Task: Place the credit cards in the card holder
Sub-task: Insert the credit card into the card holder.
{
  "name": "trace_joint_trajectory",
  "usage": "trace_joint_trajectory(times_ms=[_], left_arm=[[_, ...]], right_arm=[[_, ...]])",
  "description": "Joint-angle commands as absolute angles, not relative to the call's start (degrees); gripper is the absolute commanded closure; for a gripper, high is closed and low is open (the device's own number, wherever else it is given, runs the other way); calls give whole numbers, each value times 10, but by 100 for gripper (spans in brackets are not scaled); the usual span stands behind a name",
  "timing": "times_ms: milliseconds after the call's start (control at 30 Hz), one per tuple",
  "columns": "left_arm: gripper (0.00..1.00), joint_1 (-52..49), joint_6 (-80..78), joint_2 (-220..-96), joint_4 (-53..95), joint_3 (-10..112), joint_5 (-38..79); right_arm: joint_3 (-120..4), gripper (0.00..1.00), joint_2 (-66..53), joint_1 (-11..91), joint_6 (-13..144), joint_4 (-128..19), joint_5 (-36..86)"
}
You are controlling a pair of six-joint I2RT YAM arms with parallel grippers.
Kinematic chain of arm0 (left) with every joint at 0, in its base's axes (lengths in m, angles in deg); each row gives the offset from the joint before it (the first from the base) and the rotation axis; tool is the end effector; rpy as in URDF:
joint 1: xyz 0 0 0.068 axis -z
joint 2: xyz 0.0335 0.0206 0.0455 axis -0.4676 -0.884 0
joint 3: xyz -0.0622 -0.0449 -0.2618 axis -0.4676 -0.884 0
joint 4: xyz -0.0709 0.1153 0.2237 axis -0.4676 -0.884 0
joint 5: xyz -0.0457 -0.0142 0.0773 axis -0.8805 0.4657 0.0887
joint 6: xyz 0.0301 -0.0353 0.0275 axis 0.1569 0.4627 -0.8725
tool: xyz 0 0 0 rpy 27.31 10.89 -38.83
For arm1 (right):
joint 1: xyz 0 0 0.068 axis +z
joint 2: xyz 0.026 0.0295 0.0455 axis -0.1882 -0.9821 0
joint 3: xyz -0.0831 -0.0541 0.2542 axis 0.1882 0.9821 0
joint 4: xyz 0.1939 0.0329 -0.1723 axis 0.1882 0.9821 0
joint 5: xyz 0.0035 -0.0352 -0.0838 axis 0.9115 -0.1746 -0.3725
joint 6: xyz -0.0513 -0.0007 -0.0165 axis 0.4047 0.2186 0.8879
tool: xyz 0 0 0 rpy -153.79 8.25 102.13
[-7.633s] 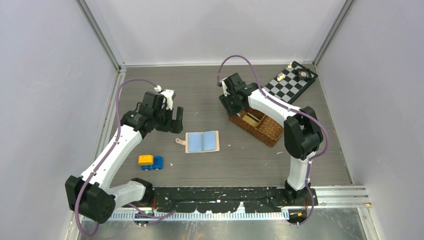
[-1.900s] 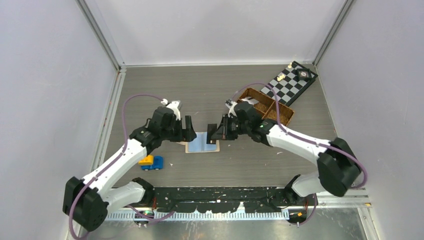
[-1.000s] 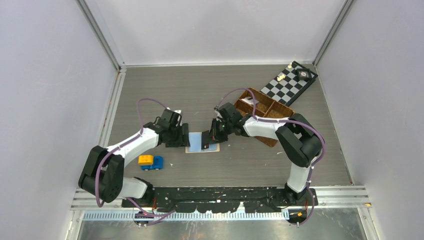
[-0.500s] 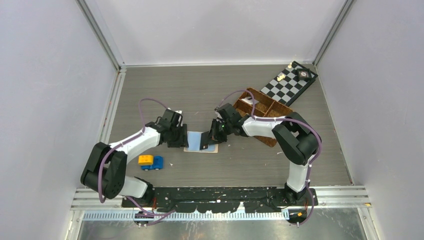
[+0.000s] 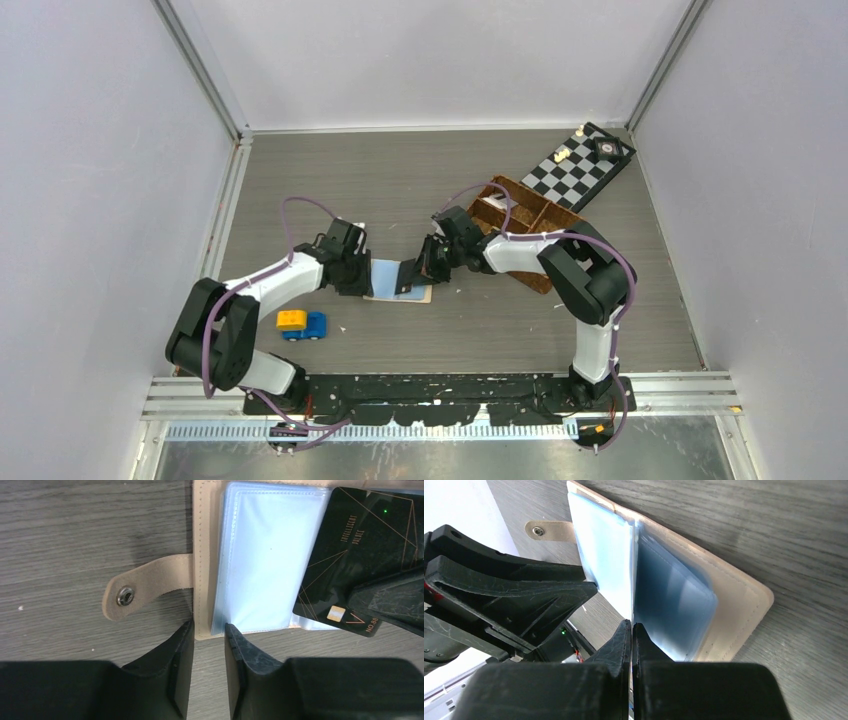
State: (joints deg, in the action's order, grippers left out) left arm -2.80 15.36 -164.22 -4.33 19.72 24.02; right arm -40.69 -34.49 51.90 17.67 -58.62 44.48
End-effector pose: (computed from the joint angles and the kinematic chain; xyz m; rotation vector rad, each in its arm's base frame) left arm 0.2292 -0.1105 0.1619 -0.0350 2.7446 -0.3858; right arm 0.2748 0.2612 0.1349 0.0592 2.7240 1.2373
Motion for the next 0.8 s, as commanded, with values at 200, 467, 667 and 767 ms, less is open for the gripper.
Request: trace_joint_trajectory(times_ms=[200, 467, 667, 767], left_arm=[[79, -31, 141, -1659, -30, 203, 261], [82, -31, 140, -1664, -33, 206, 259], [83, -31, 139, -1665, -33, 207, 257], [83, -31, 138, -1666, -33, 207, 255]], right_arm=[[-391, 100, -346, 518, 150, -641, 464], [-390, 100, -355, 518, 155, -640, 462], [-393, 99, -364, 518, 161, -639, 466], [-392, 99, -369, 518, 155, -646, 472]])
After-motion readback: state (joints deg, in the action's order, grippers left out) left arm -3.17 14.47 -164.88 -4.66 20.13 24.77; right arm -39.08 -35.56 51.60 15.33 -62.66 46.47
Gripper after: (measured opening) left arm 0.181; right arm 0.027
